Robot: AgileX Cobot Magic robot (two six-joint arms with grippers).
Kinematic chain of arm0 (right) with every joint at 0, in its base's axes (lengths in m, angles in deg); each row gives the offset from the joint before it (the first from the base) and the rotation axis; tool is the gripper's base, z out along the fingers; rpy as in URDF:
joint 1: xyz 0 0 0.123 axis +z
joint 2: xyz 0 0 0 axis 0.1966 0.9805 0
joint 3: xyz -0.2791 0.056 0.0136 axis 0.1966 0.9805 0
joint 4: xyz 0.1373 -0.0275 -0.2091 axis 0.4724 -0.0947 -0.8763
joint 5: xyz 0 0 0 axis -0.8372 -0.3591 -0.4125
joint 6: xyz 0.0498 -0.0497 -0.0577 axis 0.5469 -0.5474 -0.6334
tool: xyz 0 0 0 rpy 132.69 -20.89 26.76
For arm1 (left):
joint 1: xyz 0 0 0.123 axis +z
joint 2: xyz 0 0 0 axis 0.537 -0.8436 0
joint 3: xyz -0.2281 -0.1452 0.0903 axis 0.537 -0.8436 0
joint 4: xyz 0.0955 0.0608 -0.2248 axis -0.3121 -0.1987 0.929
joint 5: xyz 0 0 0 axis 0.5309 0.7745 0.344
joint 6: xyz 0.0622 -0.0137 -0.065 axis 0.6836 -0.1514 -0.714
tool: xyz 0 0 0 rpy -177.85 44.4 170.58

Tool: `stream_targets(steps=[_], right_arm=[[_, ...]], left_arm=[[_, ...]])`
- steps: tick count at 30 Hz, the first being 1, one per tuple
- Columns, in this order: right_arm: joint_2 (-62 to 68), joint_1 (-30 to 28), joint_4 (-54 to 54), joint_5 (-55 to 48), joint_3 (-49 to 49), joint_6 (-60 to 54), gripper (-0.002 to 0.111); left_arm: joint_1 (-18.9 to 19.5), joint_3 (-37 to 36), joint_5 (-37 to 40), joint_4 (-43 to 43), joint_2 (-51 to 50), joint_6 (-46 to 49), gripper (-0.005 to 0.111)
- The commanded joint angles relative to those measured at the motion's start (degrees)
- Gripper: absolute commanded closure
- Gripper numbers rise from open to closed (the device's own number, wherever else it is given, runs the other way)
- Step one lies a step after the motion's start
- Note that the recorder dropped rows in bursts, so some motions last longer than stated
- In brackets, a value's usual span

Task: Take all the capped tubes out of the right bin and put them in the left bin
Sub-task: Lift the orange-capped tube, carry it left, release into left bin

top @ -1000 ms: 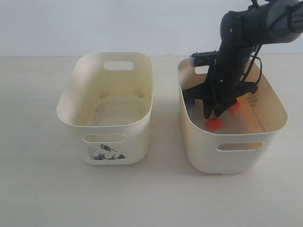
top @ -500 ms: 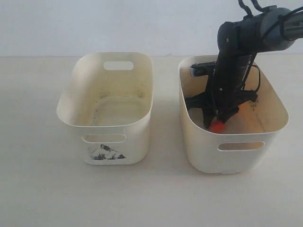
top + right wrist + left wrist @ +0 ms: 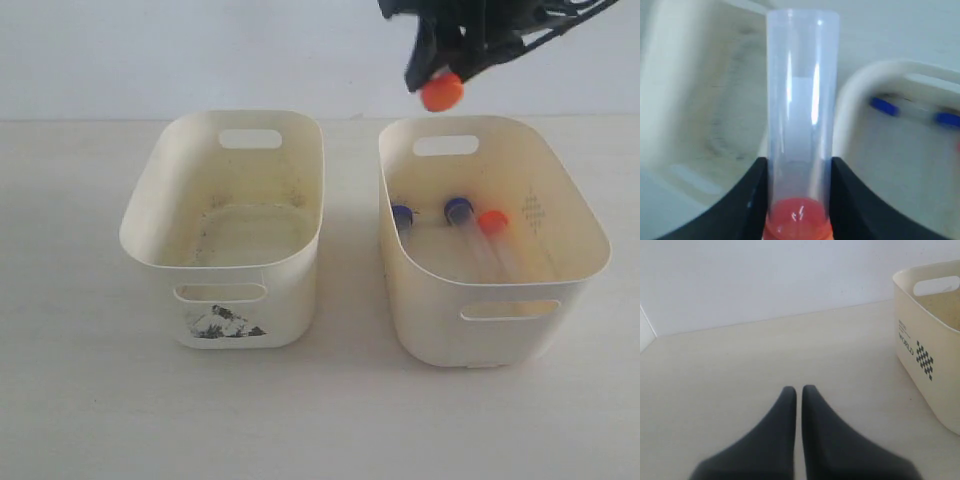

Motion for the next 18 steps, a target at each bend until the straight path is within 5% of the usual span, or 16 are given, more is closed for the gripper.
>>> stream_targets(steps=[1,7,11,13,18], right_arm=[[-0.53,3.06,23.67,0.2,-0.28,-17.24,0.108],[3.3,15.4,11.73,12.23,-0.28,-24.17,0.106],[6.51,16.9,8.83,14.88,-0.28,-21.68,0.074],[7.0,16.7,8.11,14.72,-0.28,-19.51,0.068],[5.64,16.54,0.8,15.11,-0.41,-8.08,0.108]], left_arm=[[0.06,0.23,-0.55,0.06,0.16,-0.66,0.102],[0.06,0.23,-0.55,0.06,0.16,-0.66,0.102],[0.06,0.23,-0.55,0.06,0.16,-0.66,0.102],[0.06,0.23,-0.55,0.06,0.16,-0.66,0.102],[0.06,0.23,-0.55,0.06,0.16,-0.66,0.102]])
